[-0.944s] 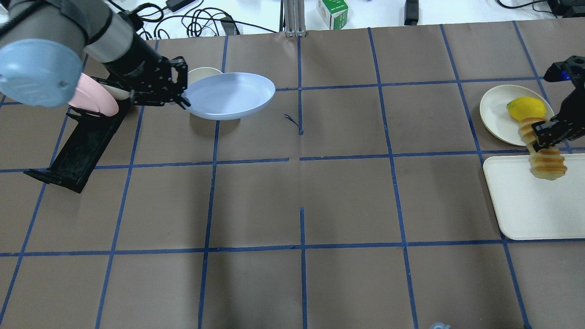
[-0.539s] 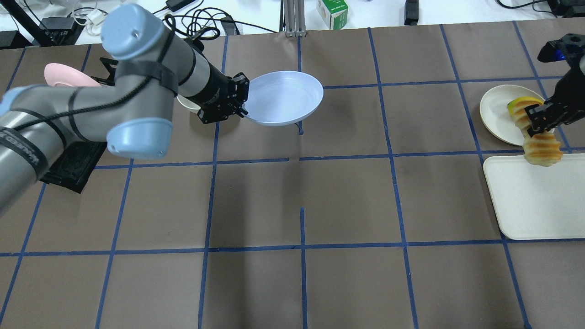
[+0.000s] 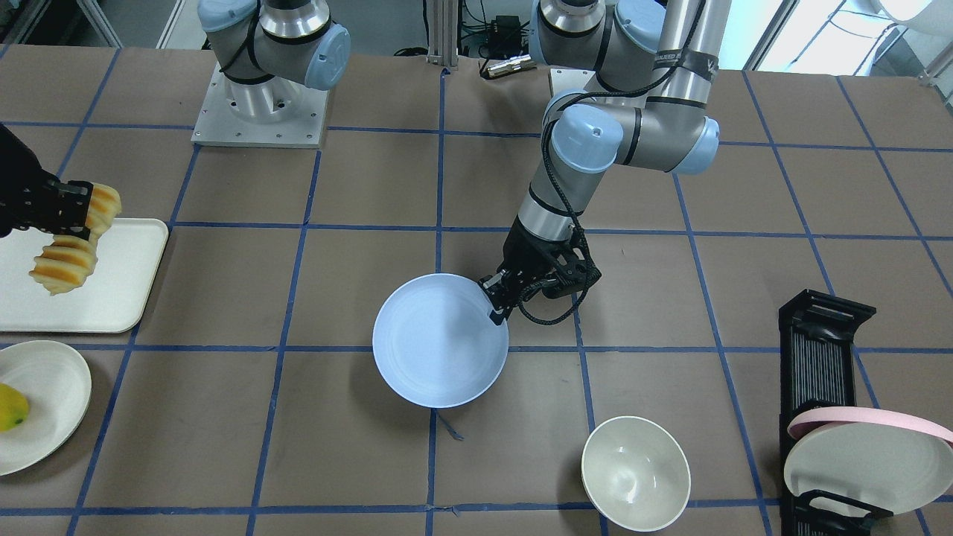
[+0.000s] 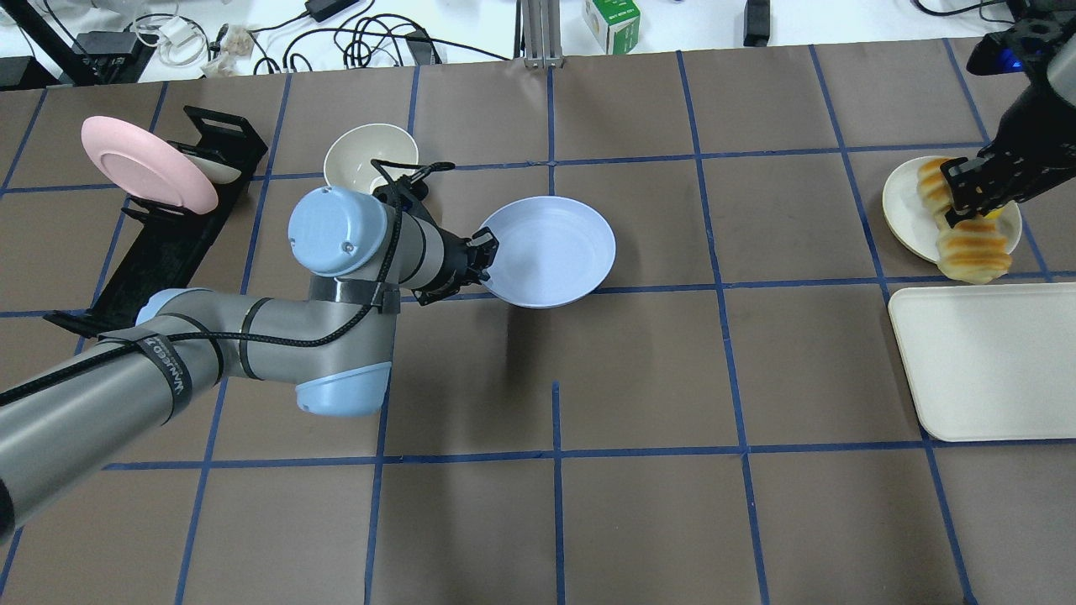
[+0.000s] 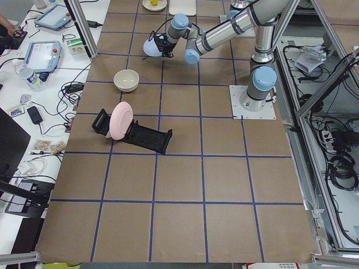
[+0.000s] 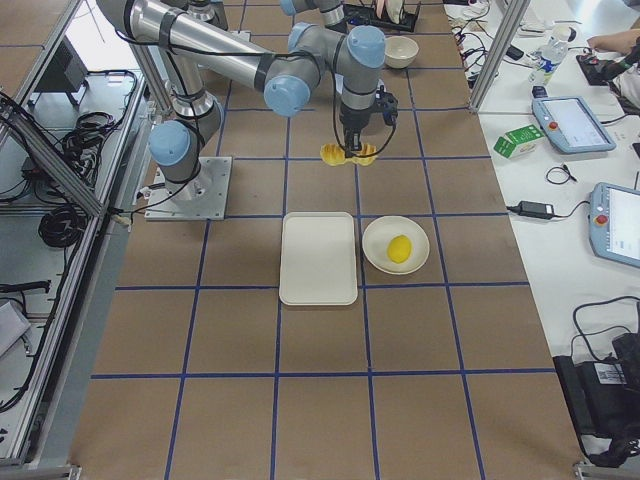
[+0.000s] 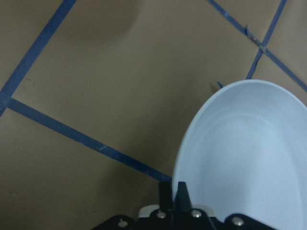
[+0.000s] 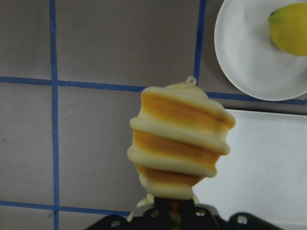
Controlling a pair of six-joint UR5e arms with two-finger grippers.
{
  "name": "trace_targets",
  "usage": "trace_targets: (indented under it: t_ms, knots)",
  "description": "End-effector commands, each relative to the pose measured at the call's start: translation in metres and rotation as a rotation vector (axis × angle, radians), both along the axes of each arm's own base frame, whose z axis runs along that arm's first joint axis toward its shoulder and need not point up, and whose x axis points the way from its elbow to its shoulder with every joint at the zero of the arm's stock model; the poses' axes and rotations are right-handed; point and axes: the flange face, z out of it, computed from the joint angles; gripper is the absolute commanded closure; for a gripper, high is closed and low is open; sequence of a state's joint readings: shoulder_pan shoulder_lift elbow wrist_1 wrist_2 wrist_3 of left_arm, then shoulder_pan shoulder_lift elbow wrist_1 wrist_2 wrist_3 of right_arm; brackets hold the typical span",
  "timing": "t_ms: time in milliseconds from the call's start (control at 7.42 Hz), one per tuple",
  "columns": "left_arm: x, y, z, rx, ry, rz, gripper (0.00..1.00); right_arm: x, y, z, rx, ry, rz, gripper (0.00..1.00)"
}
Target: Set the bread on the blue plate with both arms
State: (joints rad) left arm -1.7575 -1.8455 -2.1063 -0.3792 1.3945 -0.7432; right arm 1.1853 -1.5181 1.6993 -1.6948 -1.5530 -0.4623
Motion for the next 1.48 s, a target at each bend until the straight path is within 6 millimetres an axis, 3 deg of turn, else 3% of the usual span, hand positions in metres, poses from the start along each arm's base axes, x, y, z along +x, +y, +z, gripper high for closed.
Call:
trace_targets:
  t_ms: [0,135,270,404,539,809,1079,1348]
  knots:
    - [-0.013,0.004,-0.009,-0.035,-0.05,-0.01,1.0,0.035,-0.027,-0.021,0.003,-0.043,0.011,1.0]
    - [-0.011,0.0,-0.009,-0.052,-0.066,-0.006,0.43,0.055,-0.027,-0.029,0.013,-0.044,0.002,1.0]
    - [-0.007,-0.002,-0.008,-0.069,-0.098,0.001,0.0,0.059,-0.036,-0.05,0.054,-0.055,0.002,1.0]
    - [-0.008,-0.009,0.002,-0.097,-0.096,0.001,0.0,0.065,-0.045,-0.049,0.011,-0.036,0.017,1.0]
    - [-0.008,-0.02,0.032,-0.139,-0.093,-0.001,0.0,0.086,-0.049,-0.047,-0.03,0.007,0.055,1.0]
    - [0.0,-0.041,0.081,-0.065,-0.178,-0.047,0.0,0.107,-0.047,-0.052,-0.013,0.002,0.017,1.0]
    - [0.003,-0.057,0.17,0.174,-0.231,-0.091,0.0,0.182,-0.044,-0.071,0.016,-0.004,0.03,1.0]
    - [0.015,-0.056,0.246,0.23,-0.351,-0.292,0.0,0.239,-0.041,-0.097,0.041,0.0,0.044,1.0]
